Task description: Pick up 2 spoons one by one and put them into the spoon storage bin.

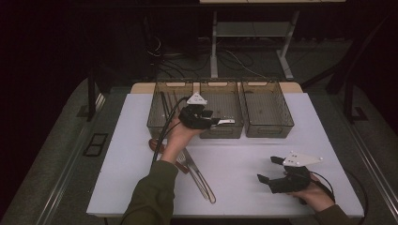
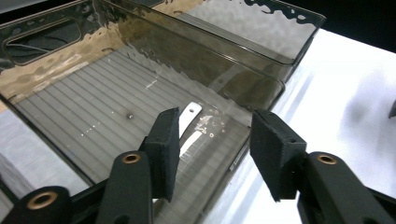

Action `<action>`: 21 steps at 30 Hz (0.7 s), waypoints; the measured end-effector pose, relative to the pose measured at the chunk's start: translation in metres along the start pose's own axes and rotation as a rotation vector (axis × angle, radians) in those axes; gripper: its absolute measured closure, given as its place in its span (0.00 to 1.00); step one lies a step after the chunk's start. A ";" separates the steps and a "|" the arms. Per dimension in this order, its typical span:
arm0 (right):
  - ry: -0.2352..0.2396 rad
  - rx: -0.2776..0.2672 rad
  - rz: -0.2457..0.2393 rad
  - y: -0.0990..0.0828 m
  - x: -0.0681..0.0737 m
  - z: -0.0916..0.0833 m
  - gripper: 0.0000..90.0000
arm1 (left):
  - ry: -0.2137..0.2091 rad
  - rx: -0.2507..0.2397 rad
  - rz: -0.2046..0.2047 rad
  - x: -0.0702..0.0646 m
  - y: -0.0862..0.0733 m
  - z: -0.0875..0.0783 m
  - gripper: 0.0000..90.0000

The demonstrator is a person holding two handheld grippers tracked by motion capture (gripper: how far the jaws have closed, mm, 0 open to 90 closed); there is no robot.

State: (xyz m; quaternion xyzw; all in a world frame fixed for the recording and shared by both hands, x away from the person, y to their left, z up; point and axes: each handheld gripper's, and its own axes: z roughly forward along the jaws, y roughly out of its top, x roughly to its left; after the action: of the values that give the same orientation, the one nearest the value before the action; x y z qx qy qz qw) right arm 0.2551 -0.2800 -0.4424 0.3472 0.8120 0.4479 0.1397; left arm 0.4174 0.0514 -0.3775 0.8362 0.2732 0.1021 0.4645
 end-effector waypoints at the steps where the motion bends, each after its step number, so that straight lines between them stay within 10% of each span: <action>1: 0.000 0.001 0.000 0.000 0.000 0.000 0.14 | -0.002 0.001 -0.001 -0.001 -0.001 -0.002 0.56; 21: -0.011 0.005 0.004 0.000 0.000 0.001 0.14 | -0.018 -0.017 0.036 -0.017 -0.033 -0.053 0.41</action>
State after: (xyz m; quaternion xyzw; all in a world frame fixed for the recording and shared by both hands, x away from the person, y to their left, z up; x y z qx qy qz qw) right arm 0.2555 -0.2797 -0.4432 0.3515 0.8117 0.4442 0.1424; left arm 0.3687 0.0938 -0.3744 0.8379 0.2532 0.1052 0.4719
